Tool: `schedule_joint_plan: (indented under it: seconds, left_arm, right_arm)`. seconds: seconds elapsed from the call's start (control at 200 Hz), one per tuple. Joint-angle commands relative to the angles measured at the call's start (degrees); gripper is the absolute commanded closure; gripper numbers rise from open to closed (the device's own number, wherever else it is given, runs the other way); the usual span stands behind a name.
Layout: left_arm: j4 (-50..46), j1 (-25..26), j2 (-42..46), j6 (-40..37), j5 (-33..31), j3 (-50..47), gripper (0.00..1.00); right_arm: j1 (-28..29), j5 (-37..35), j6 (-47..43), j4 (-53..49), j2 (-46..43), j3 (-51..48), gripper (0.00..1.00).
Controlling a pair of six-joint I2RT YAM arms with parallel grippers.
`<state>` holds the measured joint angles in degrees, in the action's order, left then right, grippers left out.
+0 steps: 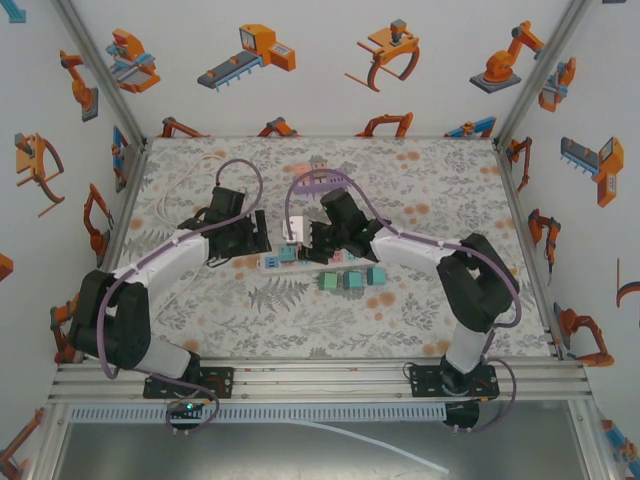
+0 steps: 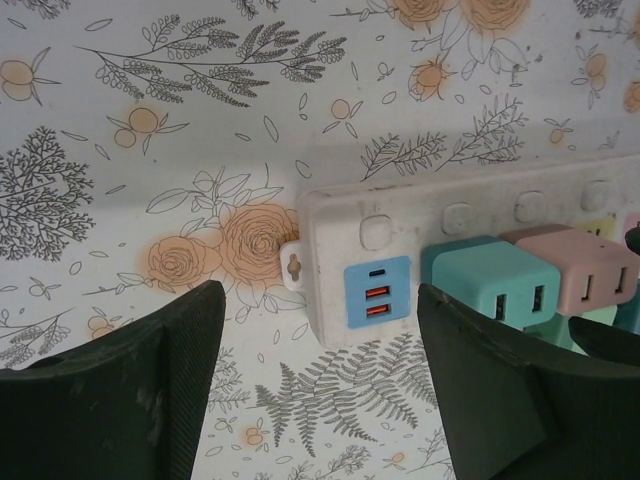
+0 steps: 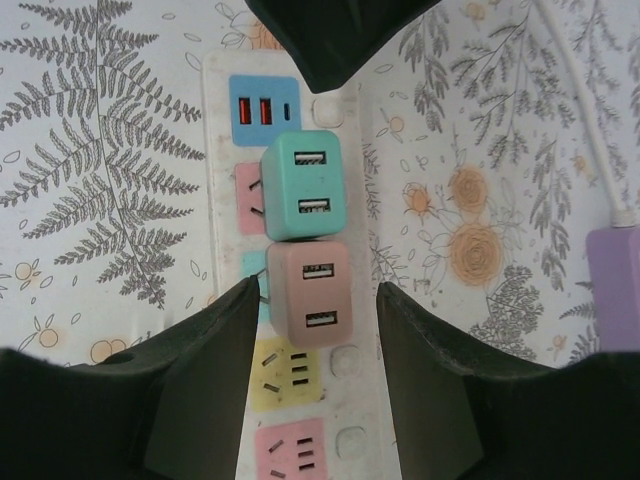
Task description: Pull the plug off the socket
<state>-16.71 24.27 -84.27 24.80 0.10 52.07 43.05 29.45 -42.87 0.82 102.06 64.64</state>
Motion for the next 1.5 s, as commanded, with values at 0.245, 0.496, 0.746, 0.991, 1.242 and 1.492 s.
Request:
schedule_joint_plan:
  seconds: [0.245,0.496,0.746,0.991,1.242,1.492]
  left_arm:
    - [2.5,-0.4,-4.6,-0.4,6.1,0.4,0.32]
    - [1.8,-0.4,-5.6,-1.0,5.4,-1.4,0.38]
    - [-1.7,-0.4,-7.5,-2.2,2.8,-1.5,0.42]
    - [-2.7,-0.4,-8.4,-2.5,1.1,-1.3,0.44]
    - [-3.5,-0.4,-8.8,-2.7,0.2,-1.9,0.46]
    - [-3.4,-0.3,-8.5,-2.5,-0.1,-3.1,0.46]
  right_arm:
    - [-0.2,1.9,-0.5,-1.4,3.6,2.8,0.59]
    - [-0.2,1.2,-0.4,-2.0,4.1,3.9,0.65]
    - [-0.2,1.0,-0.1,-3.4,4.2,5.3,0.7]
    - [-0.2,2.2,0.2,-3.9,3.6,6.1,0.78]
    - [-0.2,2.7,1.6,-3.9,2.6,6.7,0.83]
    - [-1.0,3.7,3.2,-4.2,1.2,7.1,0.85]
